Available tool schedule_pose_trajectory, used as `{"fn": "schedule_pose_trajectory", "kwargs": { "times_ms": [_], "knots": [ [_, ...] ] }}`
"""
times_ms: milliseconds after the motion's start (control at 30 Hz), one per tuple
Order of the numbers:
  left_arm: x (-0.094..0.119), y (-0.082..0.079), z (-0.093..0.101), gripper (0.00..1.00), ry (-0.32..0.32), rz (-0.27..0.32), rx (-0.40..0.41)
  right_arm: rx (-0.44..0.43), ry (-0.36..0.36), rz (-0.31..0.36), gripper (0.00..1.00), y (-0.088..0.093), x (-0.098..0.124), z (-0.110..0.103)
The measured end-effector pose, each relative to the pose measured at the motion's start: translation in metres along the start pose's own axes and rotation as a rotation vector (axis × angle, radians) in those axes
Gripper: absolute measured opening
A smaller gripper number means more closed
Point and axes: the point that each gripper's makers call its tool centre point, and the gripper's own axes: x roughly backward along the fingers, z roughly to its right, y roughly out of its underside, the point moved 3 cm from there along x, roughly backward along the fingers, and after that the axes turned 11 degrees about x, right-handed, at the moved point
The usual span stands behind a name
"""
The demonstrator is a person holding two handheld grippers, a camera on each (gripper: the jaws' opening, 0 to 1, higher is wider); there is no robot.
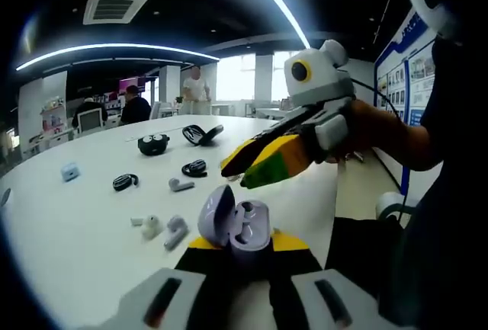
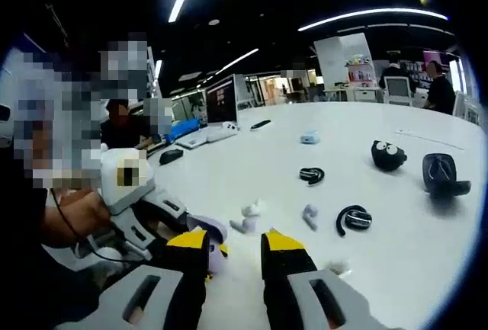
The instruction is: Pick up the earbuds from the table and place the earbuds into the earbud case
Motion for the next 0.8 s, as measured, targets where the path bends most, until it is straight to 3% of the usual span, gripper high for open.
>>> {"fn": "schedule_pose_trajectory", "kwargs": {
  "times_ms": [300, 500, 800],
  "knots": [
    [0.0, 0.0, 0.0, 0.2, 0.0, -0.002, -0.001, 0.171, 0.004, -0.128, 0.22, -0.003, 0.006, 0.032],
    [0.0, 0.0, 0.0, 0.2, 0.0, -0.002, 0.0, 0.205, -0.034, -0.206, 0.2, 0.0, -0.013, 0.044],
    [0.0, 0.0, 0.0, 0.2, -0.004, -0.002, 0.003, 0.204, 0.005, -0.262, 0.2, 0.011, -0.038, 0.061]
  ]
}}
